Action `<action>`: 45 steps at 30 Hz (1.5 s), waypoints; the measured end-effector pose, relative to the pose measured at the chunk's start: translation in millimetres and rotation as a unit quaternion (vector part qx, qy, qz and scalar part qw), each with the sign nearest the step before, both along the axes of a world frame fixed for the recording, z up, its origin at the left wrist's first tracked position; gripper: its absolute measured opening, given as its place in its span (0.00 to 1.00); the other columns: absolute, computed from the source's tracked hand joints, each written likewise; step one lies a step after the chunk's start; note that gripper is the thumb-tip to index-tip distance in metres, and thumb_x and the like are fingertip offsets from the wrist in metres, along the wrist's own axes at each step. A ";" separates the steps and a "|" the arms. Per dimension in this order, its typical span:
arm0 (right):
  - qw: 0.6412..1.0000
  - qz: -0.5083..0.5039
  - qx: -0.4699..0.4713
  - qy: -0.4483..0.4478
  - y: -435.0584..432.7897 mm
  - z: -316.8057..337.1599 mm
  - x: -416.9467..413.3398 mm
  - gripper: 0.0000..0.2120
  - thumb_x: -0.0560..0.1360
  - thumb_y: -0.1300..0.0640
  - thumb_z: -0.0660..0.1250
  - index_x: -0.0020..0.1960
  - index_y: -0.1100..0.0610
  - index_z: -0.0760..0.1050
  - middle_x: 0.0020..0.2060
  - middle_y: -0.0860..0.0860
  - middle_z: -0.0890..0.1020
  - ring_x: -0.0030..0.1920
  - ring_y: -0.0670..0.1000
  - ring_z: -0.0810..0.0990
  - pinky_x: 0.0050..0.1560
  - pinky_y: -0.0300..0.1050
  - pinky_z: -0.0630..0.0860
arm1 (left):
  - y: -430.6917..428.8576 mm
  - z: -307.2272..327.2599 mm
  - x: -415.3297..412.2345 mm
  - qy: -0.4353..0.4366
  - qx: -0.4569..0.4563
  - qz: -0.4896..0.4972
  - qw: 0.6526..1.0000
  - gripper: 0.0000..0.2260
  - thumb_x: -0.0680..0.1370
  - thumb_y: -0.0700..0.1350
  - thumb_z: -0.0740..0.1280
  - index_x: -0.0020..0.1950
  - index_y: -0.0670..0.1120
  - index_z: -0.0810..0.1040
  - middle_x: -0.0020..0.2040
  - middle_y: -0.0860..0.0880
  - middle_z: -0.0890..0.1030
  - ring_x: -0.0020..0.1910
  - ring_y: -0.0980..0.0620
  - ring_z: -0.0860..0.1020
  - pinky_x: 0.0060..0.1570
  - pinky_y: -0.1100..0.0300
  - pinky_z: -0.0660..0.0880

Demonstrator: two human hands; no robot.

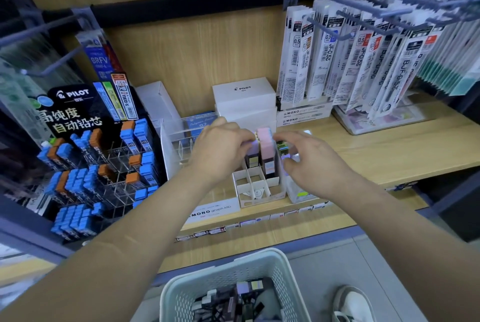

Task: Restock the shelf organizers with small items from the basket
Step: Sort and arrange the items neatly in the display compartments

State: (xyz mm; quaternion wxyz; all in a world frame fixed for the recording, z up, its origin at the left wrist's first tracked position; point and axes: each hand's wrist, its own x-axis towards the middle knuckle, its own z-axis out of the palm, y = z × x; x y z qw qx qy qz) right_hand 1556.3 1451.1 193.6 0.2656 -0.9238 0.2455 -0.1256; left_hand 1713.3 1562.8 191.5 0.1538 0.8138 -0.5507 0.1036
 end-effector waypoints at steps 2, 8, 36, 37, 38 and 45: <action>1.000 -0.006 -0.001 -0.016 -0.2 1.3 -3.7 0.24 0.74 0.63 0.62 0.69 0.49 0.72 0.65 0.48 0.76 0.57 0.51 0.77 0.59 0.46 0.73 | 7.4 -0.9 1.2 0.021 -0.015 -0.005 1.000 0.10 0.78 0.47 0.65 0.59 0.51 0.80 0.51 0.50 0.81 0.51 0.47 0.70 0.50 0.56 0.69; 0.999 -0.003 0.041 0.001 15.7 6.5 -18.3 0.14 0.76 0.63 0.61 0.54 0.50 0.80 0.45 0.50 0.83 0.44 0.54 0.81 0.44 0.43 0.76 | 37.1 18.2 -10.1 0.090 -0.063 0.001 0.994 0.08 0.77 0.44 0.65 0.53 0.50 0.82 0.43 0.53 0.82 0.43 0.51 0.75 0.48 0.55 0.74; 0.797 -0.207 0.502 0.265 150.8 -317.8 -30.1 0.17 0.79 0.59 0.65 0.66 0.58 0.68 0.55 0.57 0.76 0.51 0.56 0.74 0.49 0.46 0.68 | 179.9 -332.2 -91.9 0.464 0.307 0.316 0.769 0.16 0.76 0.47 0.64 0.61 0.41 0.72 0.55 0.41 0.78 0.51 0.42 0.78 0.52 0.49 0.77; 0.795 -0.212 0.508 0.256 154.6 -320.4 -26.9 0.12 0.78 0.59 0.65 0.60 0.57 0.69 0.49 0.56 0.76 0.48 0.55 0.74 0.47 0.45 0.67 | 176.6 -336.2 -93.2 0.456 0.300 0.335 0.768 0.19 0.76 0.49 0.65 0.63 0.41 0.70 0.57 0.40 0.77 0.54 0.41 0.77 0.54 0.48 0.76; 0.792 -0.223 0.514 0.242 158.8 -324.3 -23.6 0.06 0.78 0.61 0.66 0.54 0.57 0.71 0.42 0.54 0.76 0.44 0.53 0.74 0.45 0.45 0.68 | 174.1 -339.9 -95.0 0.447 0.300 0.344 0.769 0.23 0.76 0.50 0.65 0.67 0.41 0.67 0.60 0.39 0.75 0.58 0.39 0.75 0.57 0.48 0.74; 0.802 -0.207 0.514 0.222 178.0 -346.7 -14.8 0.27 0.74 0.54 0.73 0.67 0.58 0.63 0.52 0.51 0.72 0.52 0.52 0.72 0.50 0.45 0.69 | 177.6 -346.0 -105.0 0.415 0.309 0.298 0.803 0.32 0.74 0.55 0.69 0.72 0.50 0.57 0.68 0.40 0.61 0.64 0.38 0.67 0.60 0.50 0.69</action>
